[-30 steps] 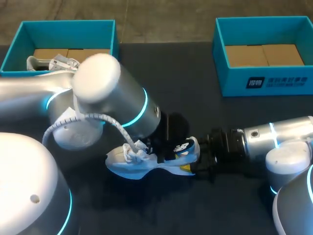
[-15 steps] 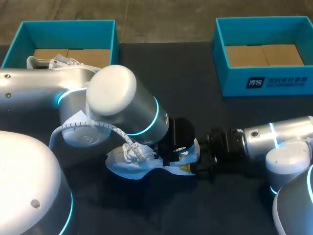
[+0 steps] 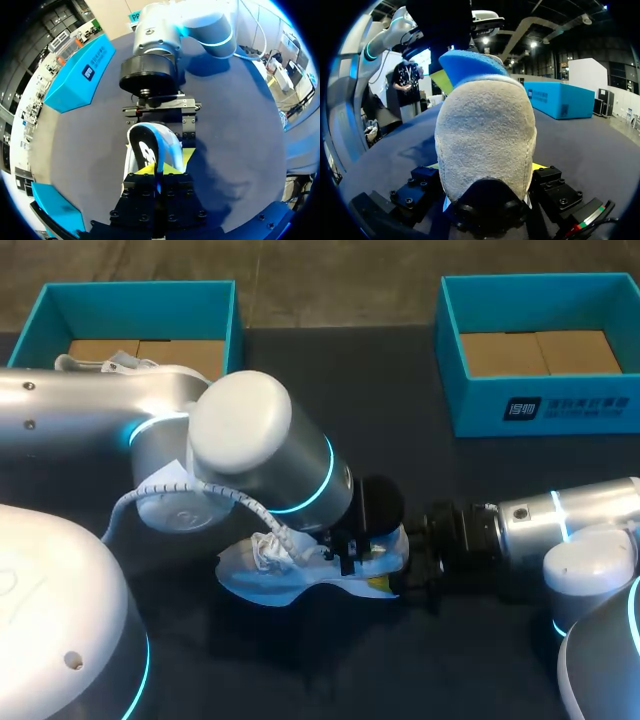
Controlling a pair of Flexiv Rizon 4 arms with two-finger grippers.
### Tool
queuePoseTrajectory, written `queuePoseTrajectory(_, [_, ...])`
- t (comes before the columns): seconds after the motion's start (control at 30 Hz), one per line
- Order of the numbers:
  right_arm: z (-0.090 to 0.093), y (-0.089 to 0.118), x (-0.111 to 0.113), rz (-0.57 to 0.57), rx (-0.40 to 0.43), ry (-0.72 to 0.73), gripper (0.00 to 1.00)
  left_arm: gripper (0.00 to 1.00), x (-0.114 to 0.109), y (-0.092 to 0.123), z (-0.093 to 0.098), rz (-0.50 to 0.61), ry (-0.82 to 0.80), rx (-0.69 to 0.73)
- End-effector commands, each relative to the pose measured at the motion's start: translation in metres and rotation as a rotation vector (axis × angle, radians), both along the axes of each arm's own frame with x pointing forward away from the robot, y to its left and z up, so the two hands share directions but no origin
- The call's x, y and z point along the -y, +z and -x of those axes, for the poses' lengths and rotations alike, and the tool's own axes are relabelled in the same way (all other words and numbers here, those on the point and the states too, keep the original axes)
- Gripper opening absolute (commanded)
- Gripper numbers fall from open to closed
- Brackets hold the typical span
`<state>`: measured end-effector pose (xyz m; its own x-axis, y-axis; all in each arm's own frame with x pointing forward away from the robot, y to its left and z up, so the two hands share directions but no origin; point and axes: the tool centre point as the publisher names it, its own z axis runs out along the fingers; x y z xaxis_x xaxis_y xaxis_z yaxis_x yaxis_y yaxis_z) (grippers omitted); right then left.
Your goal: Take the shoe out of the shoebox, open the shoe tongue, remove and reinsert the insole, then place the shoe into the shoebox
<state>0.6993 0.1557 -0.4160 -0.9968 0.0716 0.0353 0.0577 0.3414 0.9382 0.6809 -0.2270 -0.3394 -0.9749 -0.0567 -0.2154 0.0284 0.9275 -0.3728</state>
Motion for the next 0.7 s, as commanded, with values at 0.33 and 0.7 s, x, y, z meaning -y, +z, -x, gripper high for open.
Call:
queuePoseTrajectory(0.33, [0.001, 0.0, -0.001, 0.006, -0.001, 0.0, 0.0, 0.0, -0.016, 0.01, -0.02, 0.096, 0.005, -0.124])
queuePoseTrajectory(0.7, [0.001, 0.0, -0.001, 0.006, -0.001, 0.0, 0.0, 0.0, -0.003, 0.016, -0.028, 0.151, -0.034, -0.206])
